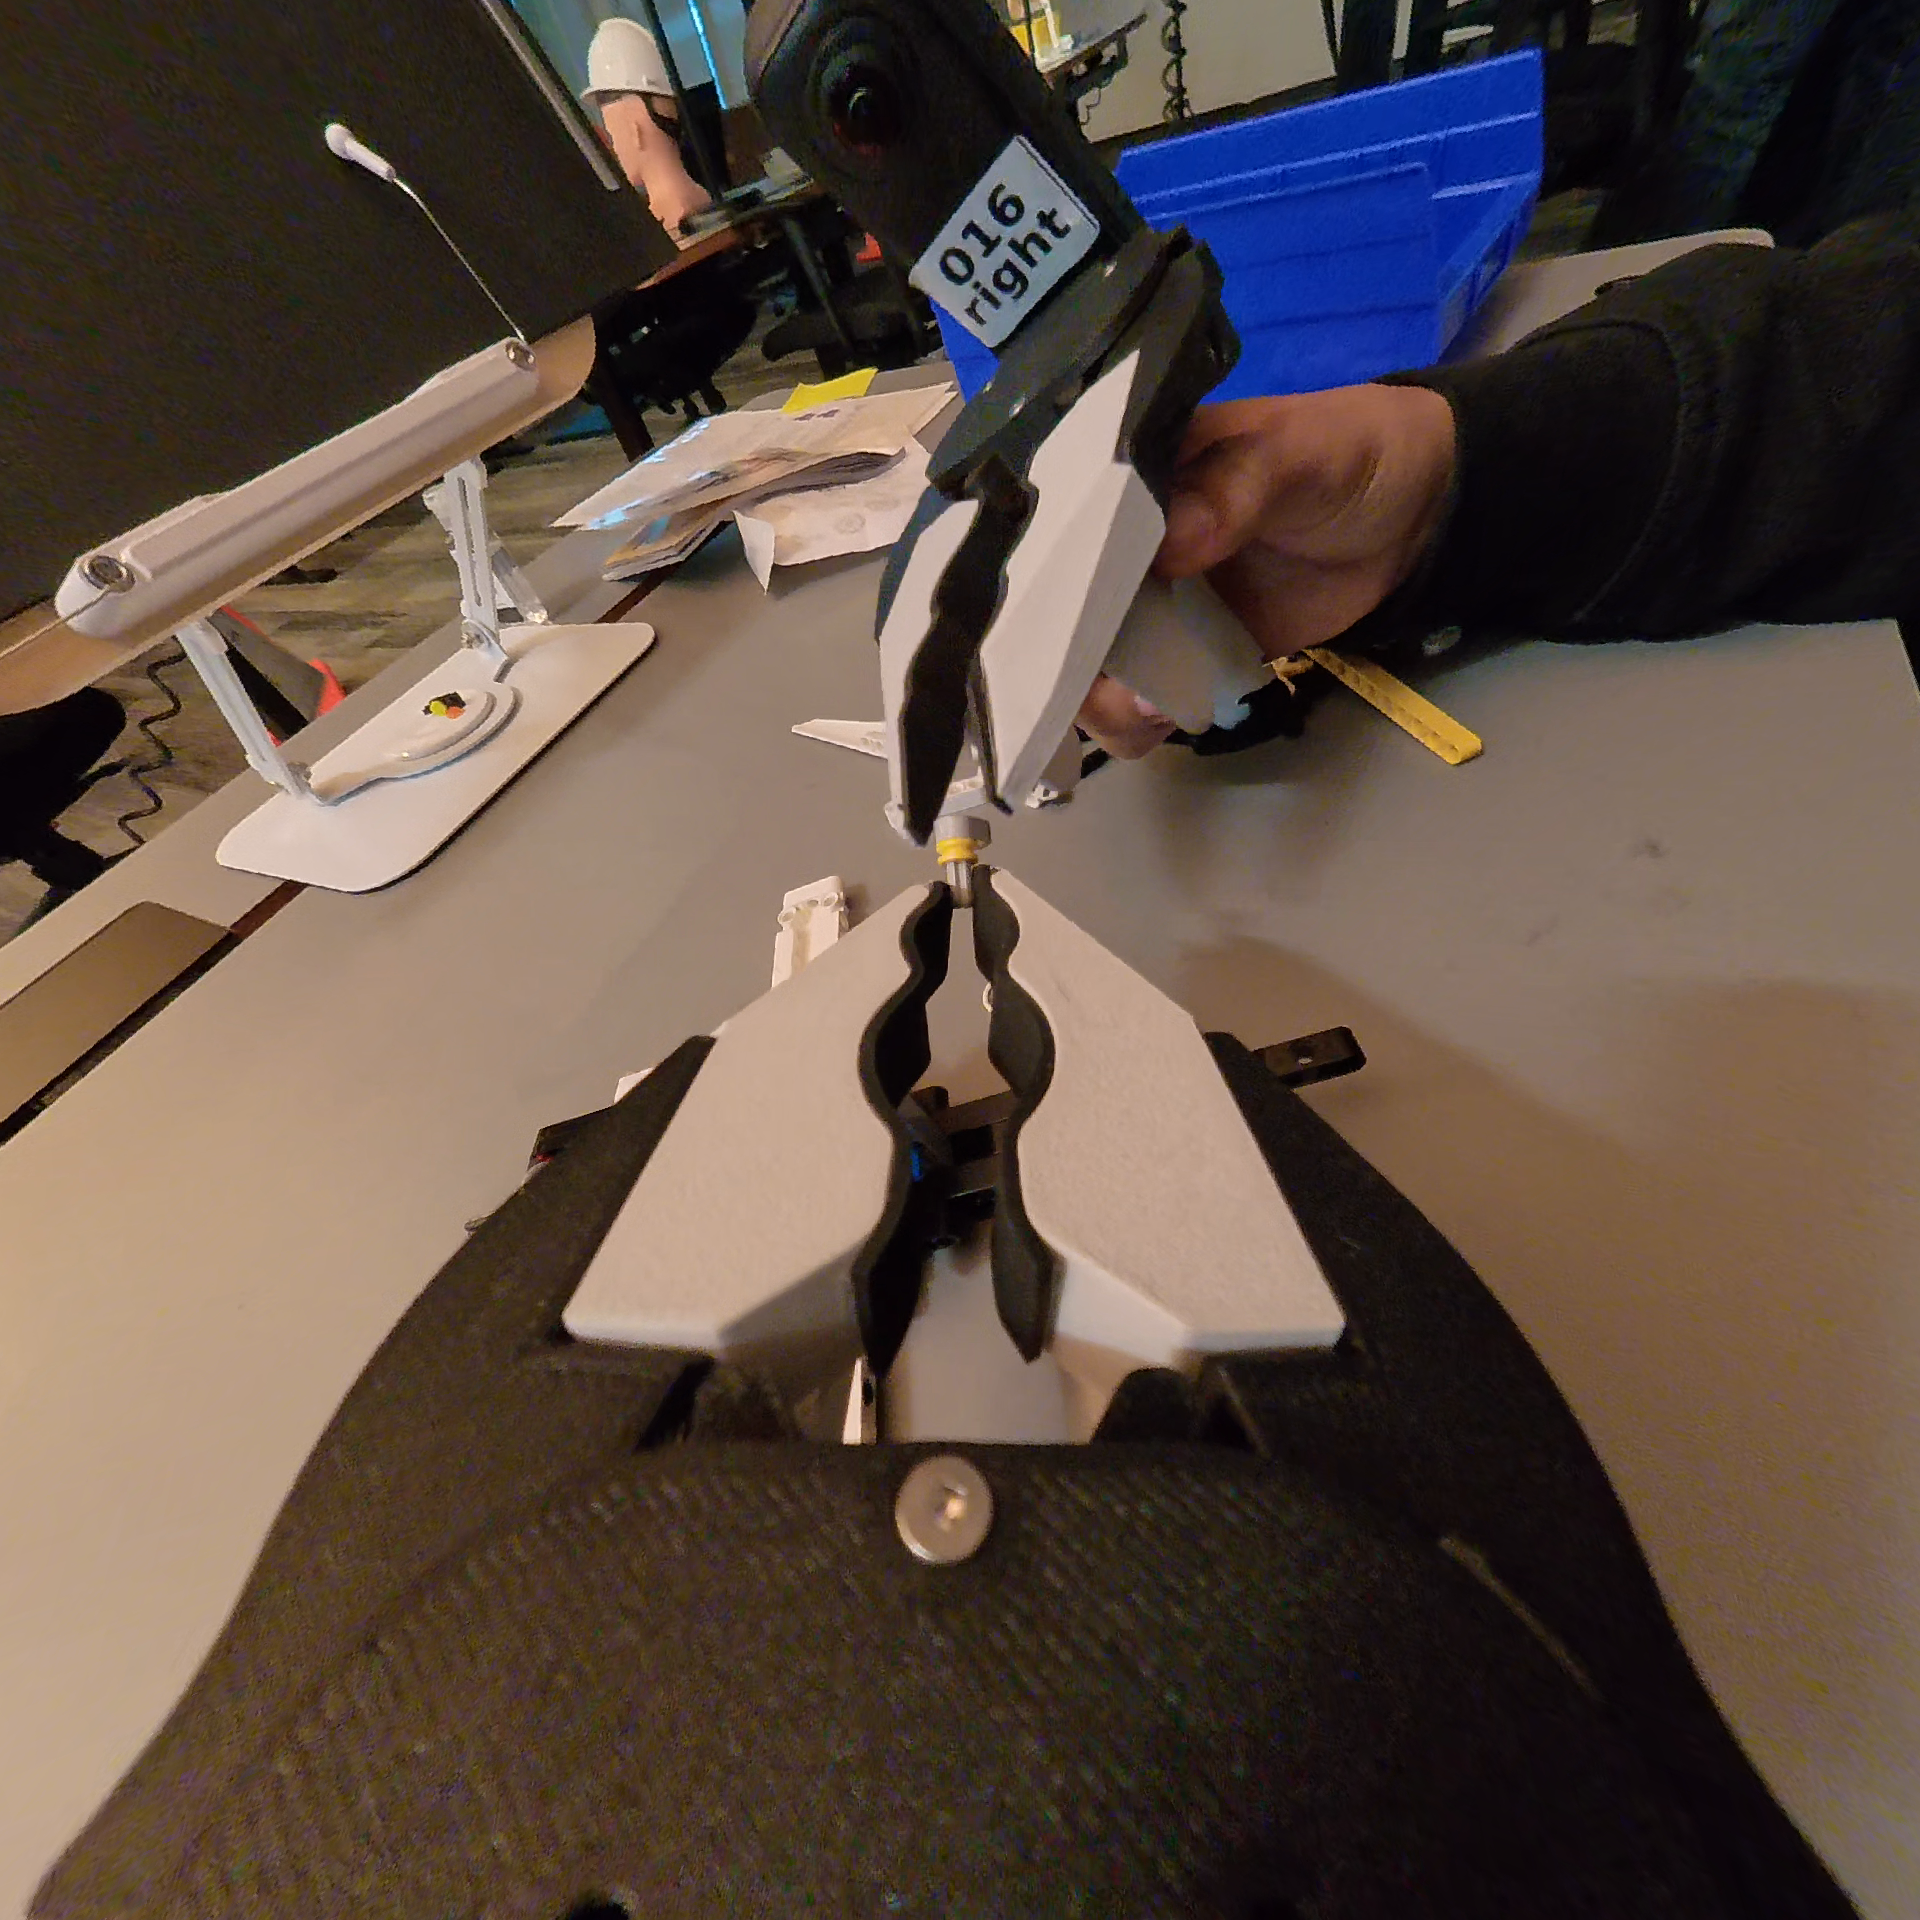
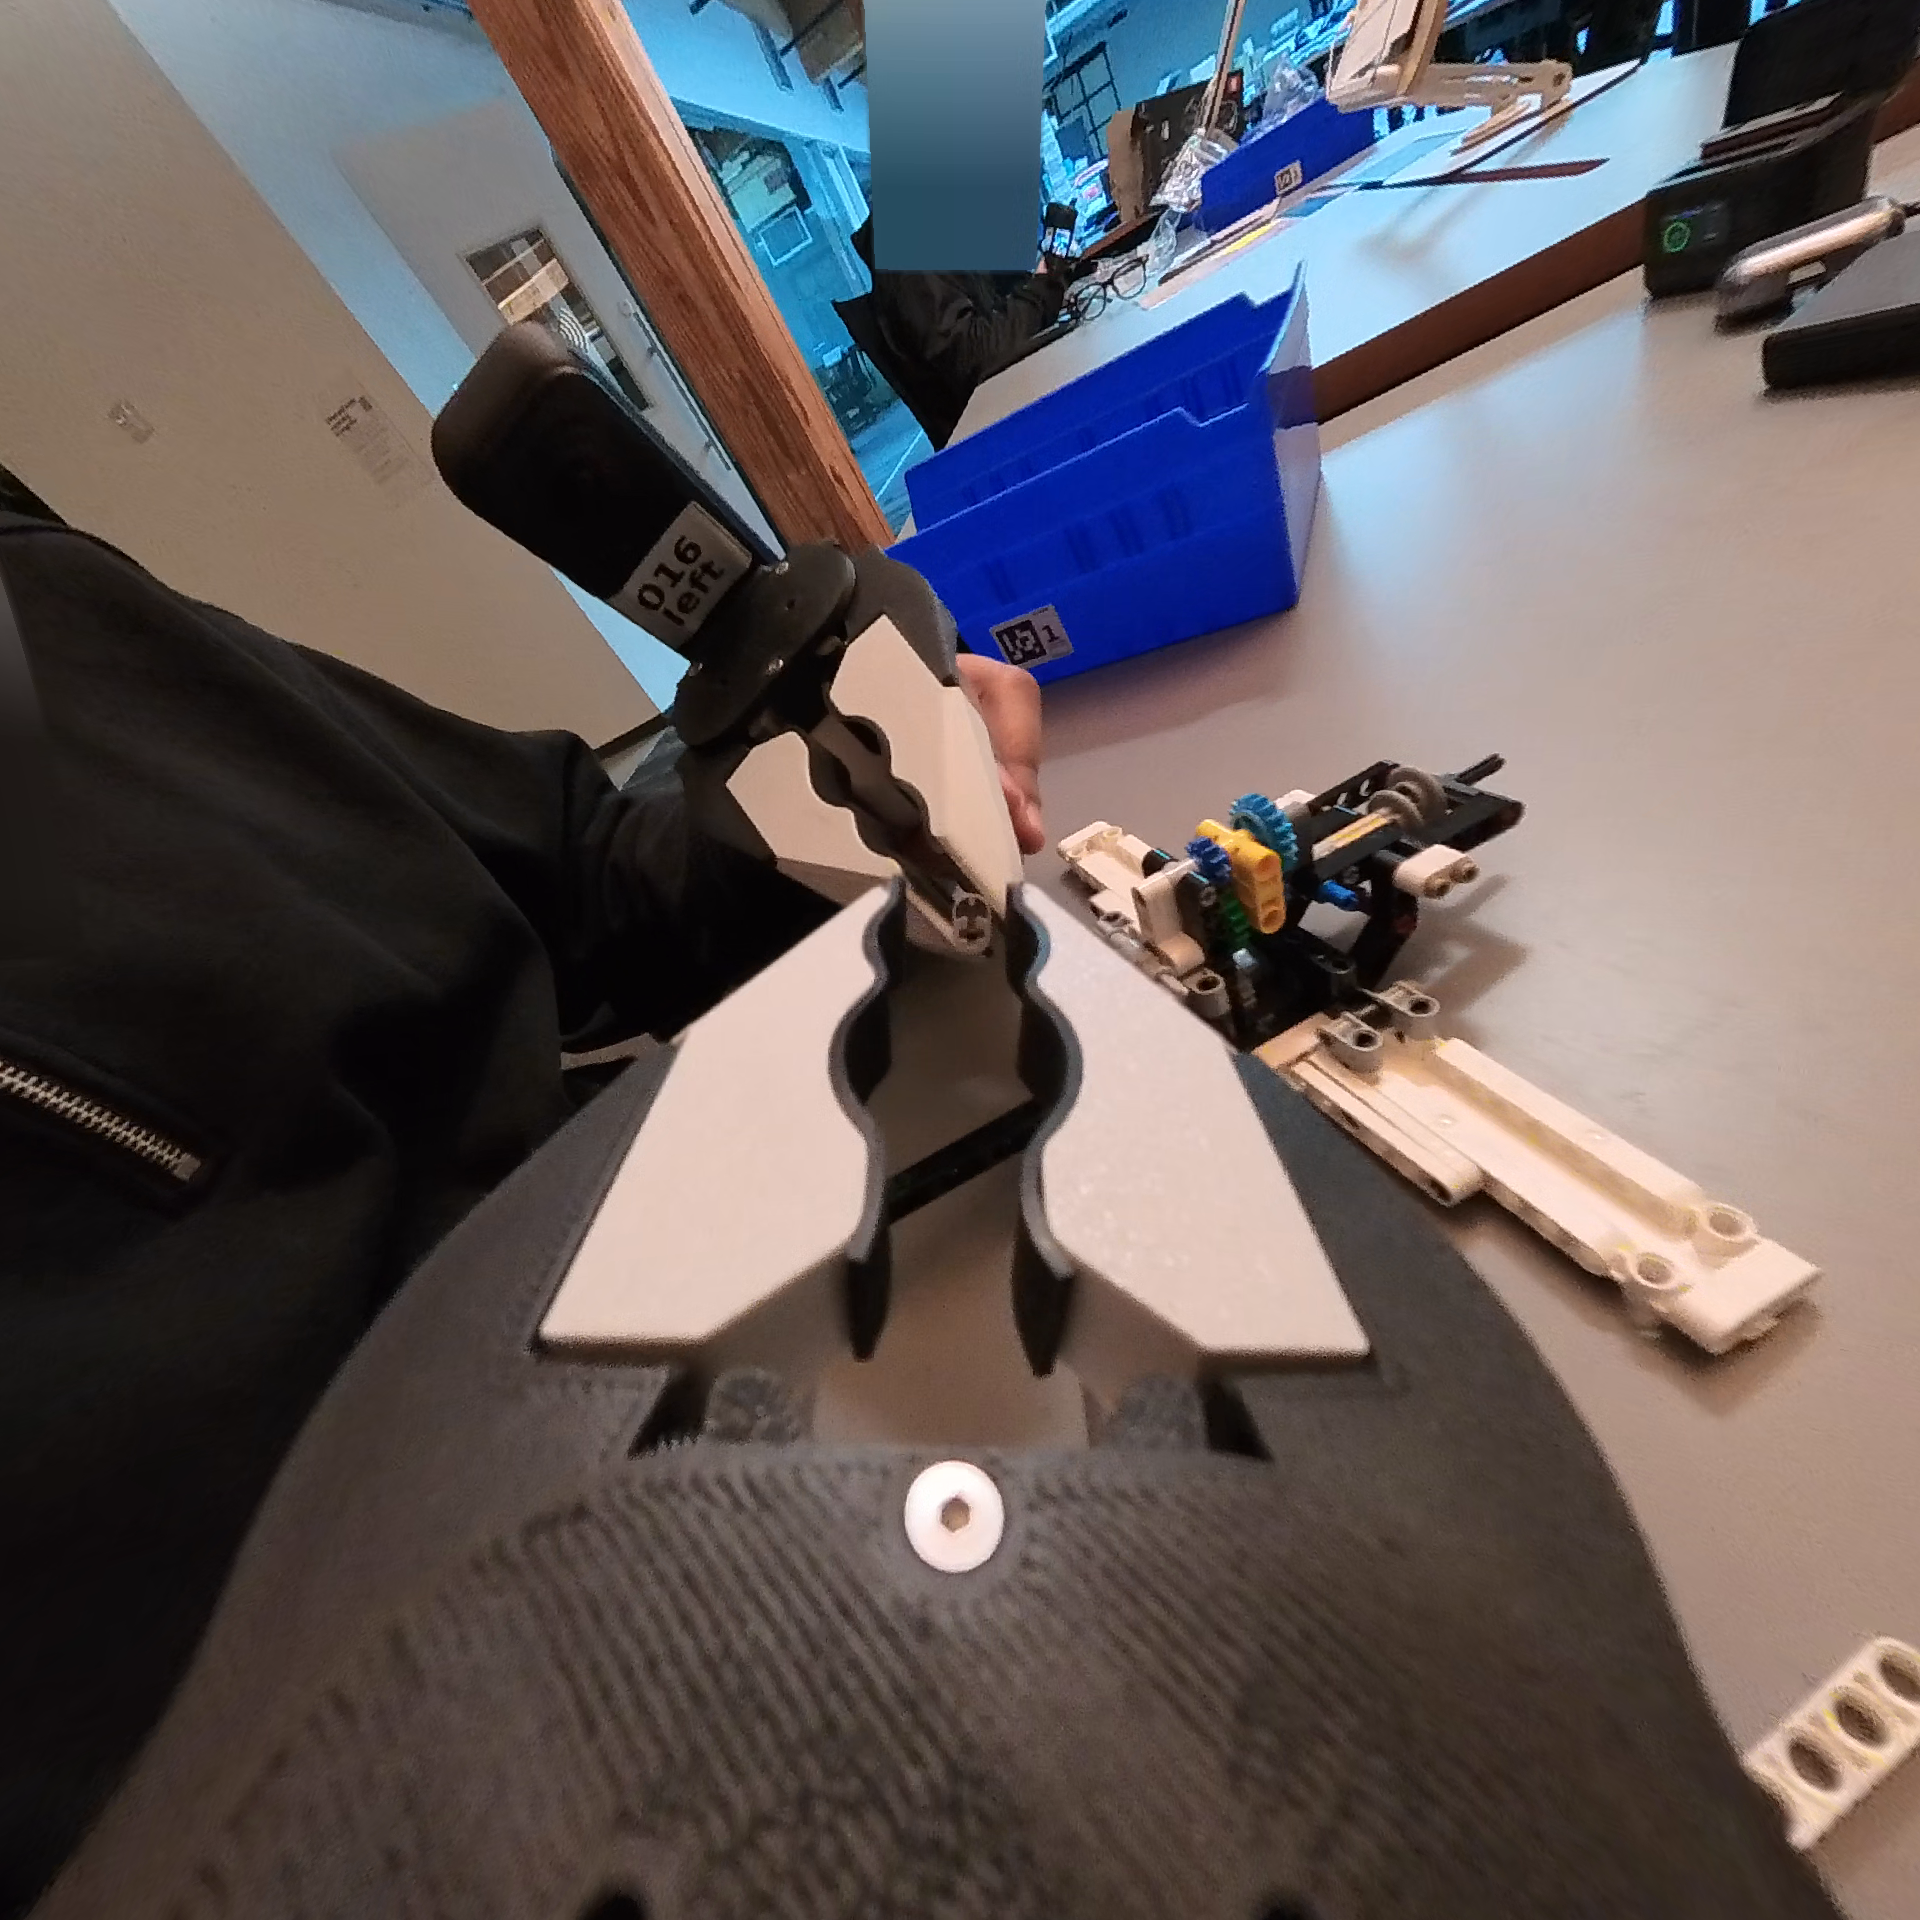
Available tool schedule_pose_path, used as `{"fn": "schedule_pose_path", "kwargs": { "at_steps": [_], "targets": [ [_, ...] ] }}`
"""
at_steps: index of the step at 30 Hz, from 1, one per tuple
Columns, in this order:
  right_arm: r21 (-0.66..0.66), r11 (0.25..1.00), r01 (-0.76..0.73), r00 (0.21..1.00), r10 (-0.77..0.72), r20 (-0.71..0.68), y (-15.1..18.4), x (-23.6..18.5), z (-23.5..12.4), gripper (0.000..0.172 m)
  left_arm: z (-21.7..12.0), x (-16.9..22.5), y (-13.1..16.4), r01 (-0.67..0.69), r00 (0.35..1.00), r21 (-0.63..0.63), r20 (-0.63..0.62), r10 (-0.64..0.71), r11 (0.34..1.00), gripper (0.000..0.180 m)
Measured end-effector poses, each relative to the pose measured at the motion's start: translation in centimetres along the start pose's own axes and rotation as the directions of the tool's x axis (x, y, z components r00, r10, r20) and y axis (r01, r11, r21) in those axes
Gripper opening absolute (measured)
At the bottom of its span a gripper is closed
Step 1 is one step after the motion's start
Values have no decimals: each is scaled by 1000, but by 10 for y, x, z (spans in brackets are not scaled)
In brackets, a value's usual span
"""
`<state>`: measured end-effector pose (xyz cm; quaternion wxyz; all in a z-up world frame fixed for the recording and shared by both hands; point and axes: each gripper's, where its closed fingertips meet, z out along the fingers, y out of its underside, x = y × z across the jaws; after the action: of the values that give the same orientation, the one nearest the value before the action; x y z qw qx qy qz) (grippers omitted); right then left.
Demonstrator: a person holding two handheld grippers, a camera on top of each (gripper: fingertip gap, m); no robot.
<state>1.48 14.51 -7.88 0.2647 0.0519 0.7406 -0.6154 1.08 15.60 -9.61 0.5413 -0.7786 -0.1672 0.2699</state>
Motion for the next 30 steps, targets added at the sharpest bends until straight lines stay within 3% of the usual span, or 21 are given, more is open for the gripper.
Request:
{"fn": "schedule_pose_path", "kwargs": {
  "at_steps": [4,12,17,30],
  "targets": [
    [-33,999,26,999,-27,-23,5,2,3,5,0,1,-1,-9,1000,10,-1,9,1000,2],
    [-4,999,-40,999,40,12,0,-3,4,5,-3,-2,-13,-91,993,80,79,84,993,14],
    [47,985,-164,983,159,89,-5,-7,5,5,-7,0,-22,-169,981,115,116,156,979,4],
    [67,879,-471,845,428,321,-15,-18,5,5,-17,0,-36,-288,946,159,203,254,944,3]
  ]
}}
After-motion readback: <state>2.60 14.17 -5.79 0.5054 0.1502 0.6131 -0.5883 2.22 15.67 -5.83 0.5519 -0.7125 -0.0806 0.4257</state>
